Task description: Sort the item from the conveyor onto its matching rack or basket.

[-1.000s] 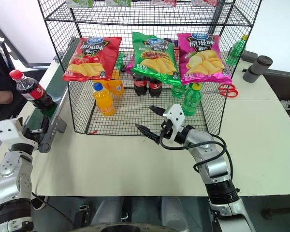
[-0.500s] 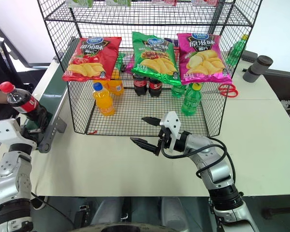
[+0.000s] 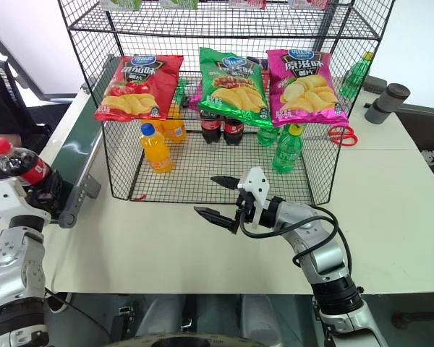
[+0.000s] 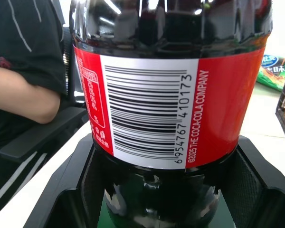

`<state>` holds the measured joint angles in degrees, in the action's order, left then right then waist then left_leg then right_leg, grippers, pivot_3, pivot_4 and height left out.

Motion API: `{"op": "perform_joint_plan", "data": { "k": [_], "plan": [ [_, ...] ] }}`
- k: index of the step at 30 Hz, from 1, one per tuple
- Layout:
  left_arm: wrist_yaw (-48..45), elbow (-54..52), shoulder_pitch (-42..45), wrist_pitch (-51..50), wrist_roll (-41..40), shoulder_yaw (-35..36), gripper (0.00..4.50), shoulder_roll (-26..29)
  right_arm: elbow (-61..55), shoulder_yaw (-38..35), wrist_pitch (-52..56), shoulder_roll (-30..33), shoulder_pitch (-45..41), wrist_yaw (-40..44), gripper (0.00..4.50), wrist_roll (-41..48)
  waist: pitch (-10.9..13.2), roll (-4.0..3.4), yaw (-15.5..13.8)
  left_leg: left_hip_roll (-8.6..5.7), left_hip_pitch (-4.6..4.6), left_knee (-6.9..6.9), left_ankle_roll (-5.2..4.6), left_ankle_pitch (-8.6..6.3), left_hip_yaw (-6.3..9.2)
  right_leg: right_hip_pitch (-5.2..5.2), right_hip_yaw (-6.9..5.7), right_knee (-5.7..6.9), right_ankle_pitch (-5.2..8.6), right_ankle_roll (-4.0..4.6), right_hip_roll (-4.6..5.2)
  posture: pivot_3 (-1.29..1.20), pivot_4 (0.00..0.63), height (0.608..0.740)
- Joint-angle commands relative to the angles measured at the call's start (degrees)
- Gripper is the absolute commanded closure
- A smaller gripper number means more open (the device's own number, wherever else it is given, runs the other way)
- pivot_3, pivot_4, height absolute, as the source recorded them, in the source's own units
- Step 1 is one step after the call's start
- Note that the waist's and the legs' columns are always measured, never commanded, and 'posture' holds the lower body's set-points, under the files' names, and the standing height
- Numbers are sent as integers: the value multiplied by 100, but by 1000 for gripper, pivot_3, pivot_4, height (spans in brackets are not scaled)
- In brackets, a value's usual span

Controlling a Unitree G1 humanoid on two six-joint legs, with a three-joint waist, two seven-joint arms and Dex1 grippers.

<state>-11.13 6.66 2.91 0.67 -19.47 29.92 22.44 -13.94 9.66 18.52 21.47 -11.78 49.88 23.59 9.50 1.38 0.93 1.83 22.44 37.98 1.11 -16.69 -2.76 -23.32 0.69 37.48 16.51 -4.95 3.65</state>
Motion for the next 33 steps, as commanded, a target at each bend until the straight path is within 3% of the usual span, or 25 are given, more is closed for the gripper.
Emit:
{"op": "perform_joint_plan", "data": {
  "k": [1, 7, 11, 14, 21, 25, 33],
  "plan": [
    [-162, -572, 192, 52, -394, 302, 1724, 263, -187, -61, -60, 35, -89, -15, 0, 25, 0, 1, 2, 0, 1, 0, 0, 0, 0, -1, 0, -1, 0, 0, 0, 0, 150, 740],
    [-1013, -1753, 373, -809, -1207, 194, 1724, 1190, -350, -249, 159, -12, -329, -62, 0, 329, 6, 19, 0, 0, 23, 0, 1, 0, 8, -14, -7, -6, 0, 1, 0, 0, 150, 740],
    [-1884, -2792, 119, -1884, -2319, -263, 1724, 1626, -572, -453, 750, 5, -597, -78, 0, 944, 5, 4, 24, -6, 25, -5, 3, -2, 5, -9, -6, -29, -1, 4, 12, 0, 150, 740],
    [-2281, -3411, -7, -2404, -2615, -830, 1724, 1813, -768, -520, 1127, 28, -753, -170, 0, 1272, 6, 2, 28, -10, 25, -15, 1, -2, 3, -10, -7, -36, -2, 3, 15, 0, 150, 740],
    [-2912, -3425, 263, -2725, -2129, -2302, 1724, 1684, -1153, -572, 1772, -105, -1175, -716, 0, 1716, 15, -11, 23, -6, 20, -26, 6, 5, 4, -18, -9, -24, -1, 4, 4, 0, 150, 740],
    [-3058, -3236, 617, -2616, -2140, -2599, 1724, 1278, -1189, -246, 1958, -34, -1315, -845, 0, 1488, 14, -11, 6, -8, 21, -23, 5, 5, 2, -16, -8, -26, -1, 3, 1, 0, 150, 740],
    [-3615, -3108, 913, -2600, -1879, -3040, 1724, 1115, -1178, -108, 2269, -192, -1343, -1024, 0, 1631, 14, -11, 6, -8, 32, -7, 0, 4, 3, -18, -9, -22, -3, -1, -12, 0, 150, 740]
  ]
}}
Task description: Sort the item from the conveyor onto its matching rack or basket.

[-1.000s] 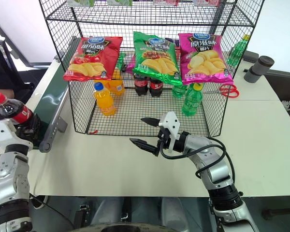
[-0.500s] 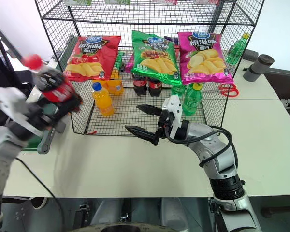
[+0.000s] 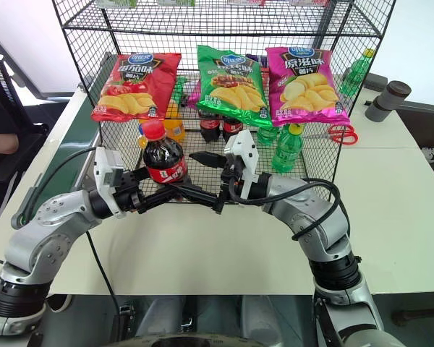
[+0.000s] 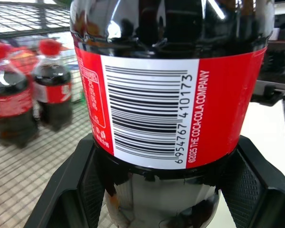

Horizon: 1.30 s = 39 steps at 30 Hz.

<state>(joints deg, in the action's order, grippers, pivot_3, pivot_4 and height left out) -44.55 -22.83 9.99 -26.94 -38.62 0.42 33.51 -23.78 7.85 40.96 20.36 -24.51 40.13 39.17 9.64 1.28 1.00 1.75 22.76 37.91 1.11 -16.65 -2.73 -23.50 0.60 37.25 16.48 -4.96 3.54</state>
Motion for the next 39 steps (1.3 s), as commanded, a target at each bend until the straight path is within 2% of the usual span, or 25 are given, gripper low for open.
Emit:
{"op": "perform_joint_plan", "data": {
  "k": [1, 10, 15, 20, 22, 23, 24, 30, 35, 39],
  "plan": [
    [-343, -165, 216, 170, 68, -136, 1724, 11, -181, 91, 33, -93, -70, -67, 0, 50, 0, 0, -4, 0, 0, 2, 0, 0, 1, 0, 0, 1, 0, 0, -1, 0, 150, 740],
    [-607, -103, 305, 269, 440, -321, 1724, -19, -134, 66, 184, -152, -46, -29, 0, 223, 0, 0, -10, 2, 0, 10, -2, -1, 2, 3, -1, 5, 0, -2, -12, 0, 150, 740],
    [-631, -119, 303, 264, 534, -341, 1724, -48, -139, 54, 238, -167, -20, 14, 1500, 276, 0, 0, -12, 4, 0, 11, -2, -1, 2, 3, -1, 6, 0, -3, -16, 0, 150, 740],
    [-617, -142, 303, 157, 516, -349, 1724, -62, -150, 87, 157, -174, 7, 2, 1501, 181, 0, 0, -12, 5, 0, 11, -2, -1, 3, 3, -1, 7, 0, -3, -18, 0, 150, 740],
    [-565, -114, 321, 57, 448, -310, 686, -88, -147, 92, 141, -182, 14, 2, 1501, 167, 0, 0, -13, 5, 0, 11, -2, -1, 3, 3, -1, 7, 0, -3, -19, 0, 150, 740],
    [-565, -107, 324, -26, 384, -289, 281, -85, -145, 94, 137, -186, 16, 3, 1501, 158, 0, 0, -15, 5, 0, 11, -2, -1, 3, 3, -1, 8, 0, -3, -19, 0, 150, 740],
    [-570, -106, 324, -81, 343, -274, 68, -83, -145, 96, 134, -191, 20, 3, 1501, 150, 0, 0, -16, 5, 0, 12, -2, -1, 4, 3, -1, 8, 0, -3, -19, 0, 150, 740],
    [-406, -101, 30, -29, 539, -35, 68, 96, 42, -36, -223, -243, 26, -186, 1501, -178, 0, 0, 2, 7, -1, 12, -2, -1, 4, 3, 0, 10, 0, -3, -23, 0, 150, 740],
    [-211, -39, -731, 263, 773, 552, 68, 313, 827, -126, -1238, -302, -14, -591, 1501, -1156, 0, 0, 1, 9, -5, 12, -2, -1, 3, 3, 2, 14, 0, -3, -26, 0, 150, 740],
    [134, 208, -1092, 592, 1067, 775, 68, 115, 1794, -26, -2365, -620, 94, -950, 1501, -1965, 0, 0, -15, 7, -5, 12, -2, -1, 1, 3, 2, 12, 0, -3, -22, 0, 150, 740]
  ]
}}
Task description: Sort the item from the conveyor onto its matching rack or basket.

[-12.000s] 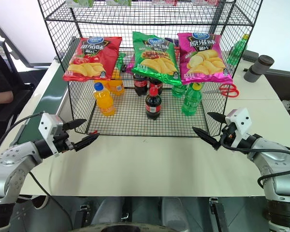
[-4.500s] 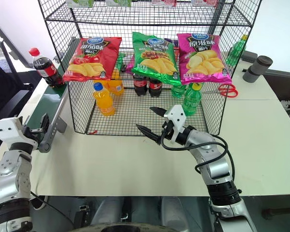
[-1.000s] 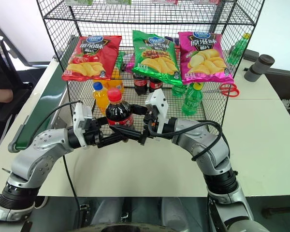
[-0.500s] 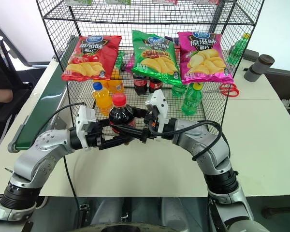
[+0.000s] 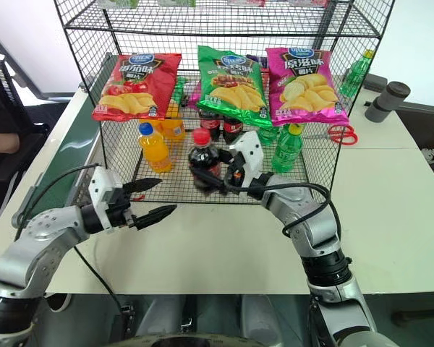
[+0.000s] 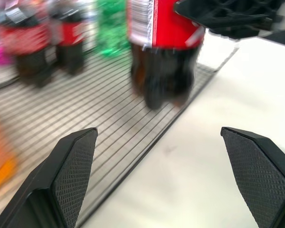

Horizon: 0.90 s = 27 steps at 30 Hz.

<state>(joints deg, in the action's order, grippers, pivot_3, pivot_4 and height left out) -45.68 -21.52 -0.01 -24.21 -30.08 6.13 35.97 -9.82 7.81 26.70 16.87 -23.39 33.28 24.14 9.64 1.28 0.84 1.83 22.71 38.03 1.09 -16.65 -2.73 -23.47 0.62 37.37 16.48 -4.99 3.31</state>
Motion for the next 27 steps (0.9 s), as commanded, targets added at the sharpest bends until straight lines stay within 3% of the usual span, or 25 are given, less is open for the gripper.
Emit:
{"op": "perform_joint_plan", "data": {
  "k": [1, 6, 13, 27],
  "plan": [
    [333, 130, -129, 386, 287, 212, 68, -190, 638, -30, -1188, -378, -3, -363, 1501, -620, 0, 0, 6, 0, -1, 0, 0, 0, -2, 0, 1, 1, 0, 0, 0, 0, 150, 740],
    [632, 180, -134, 420, 360, 214, 68, -516, 2110, -282, -2605, -943, -285, -940, 1501, -1190, 0, 0, 16, 0, -2, 0, 1, 1, -4, 0, 3, 7, 0, 0, 1, 0, 150, 740],
    [656, 87, -113, 374, 415, 58, 68, -618, 3689, -503, -3737, -1160, -767, -1320, 1501, -1569, 0, -1, 37, 0, -6, 0, 3, 1, -7, -2, 6, 14, 0, 0, 4, 0, 150, 740],
    [643, 74, 24, 295, 390, -91, 68, -662, 4440, -744, -4218, -1509, -1092, -963, 1501, -1450, 1, -1, 159, 0, -14, -1, 6, 3, -7, -1, 7, 28, 0, 0, 13, 0, 150, 740]
  ]
}}
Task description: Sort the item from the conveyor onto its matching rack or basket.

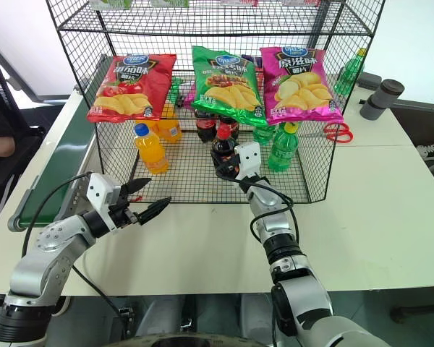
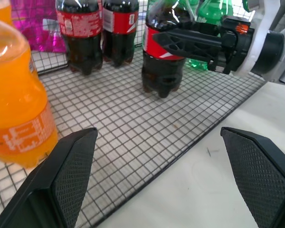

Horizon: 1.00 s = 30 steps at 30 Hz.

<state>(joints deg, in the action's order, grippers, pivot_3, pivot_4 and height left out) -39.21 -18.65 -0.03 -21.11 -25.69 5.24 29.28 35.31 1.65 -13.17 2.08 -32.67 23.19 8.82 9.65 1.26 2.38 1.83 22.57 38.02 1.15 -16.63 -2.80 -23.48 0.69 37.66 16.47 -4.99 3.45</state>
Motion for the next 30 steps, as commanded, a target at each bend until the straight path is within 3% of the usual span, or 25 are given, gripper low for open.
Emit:
{"op": "perform_joint_plan", "data": {
  "k": [1, 4, 5, 11, 23, 30],
  "plan": [
    [-8, -212, 28, -14, -50, 1, 68, 9, -62, -131, -232, -27, -161, 66, 1501, 81, 0, 0, 12, 0, 0, 0, 0, 0, 0, 0, 0, 0, 0, 0, 0, 0, 150, 740],
    [-19, -212, 32, -9, -59, 8, 0, 6, -75, -129, -251, -5, -147, 108, 80, 55, 1, -1, 17, 0, 0, 0, 0, 0, 0, -1, 0, 1, 0, 0, 0, 0, 150, 740],
    [-23, -212, 32, -6, -60, 8, 0, 5, -102, -117, -262, 15, -134, 120, 28, 30, 1, -1, 21, 0, -3, 0, 0, 0, 0, 0, 0, 2, 0, 0, 0, 0, 150, 740],
    [-28, -219, 30, -9, -65, 6, 0, -3, -461, -52, -249, 169, 64, 356, 28, 5, 1, -1, 18, 0, -9, 0, 2, 1, -1, 3, 2, 9, 0, 0, 1, 0, 150, 740],
    [11, -238, 29, -105, -114, 55, 0, -47, -2498, -9, 557, 1078, 1030, 1089, 28, 272, 1, -1, 14, 0, -10, 0, 2, 1, 0, 4, 3, 9, 0, 0, 4, 0, 150, 740],
    [-59, -139, -29, -143, -132, 333, 0, 178, -4501, -549, 1919, 2663, 2248, 2146, 28, 1230, 1, -3, -63, -2, -11, -1, 1, 0, 1, 13, 2, -3, 1, 1, 7, 0, 150, 740]
  ]
}}
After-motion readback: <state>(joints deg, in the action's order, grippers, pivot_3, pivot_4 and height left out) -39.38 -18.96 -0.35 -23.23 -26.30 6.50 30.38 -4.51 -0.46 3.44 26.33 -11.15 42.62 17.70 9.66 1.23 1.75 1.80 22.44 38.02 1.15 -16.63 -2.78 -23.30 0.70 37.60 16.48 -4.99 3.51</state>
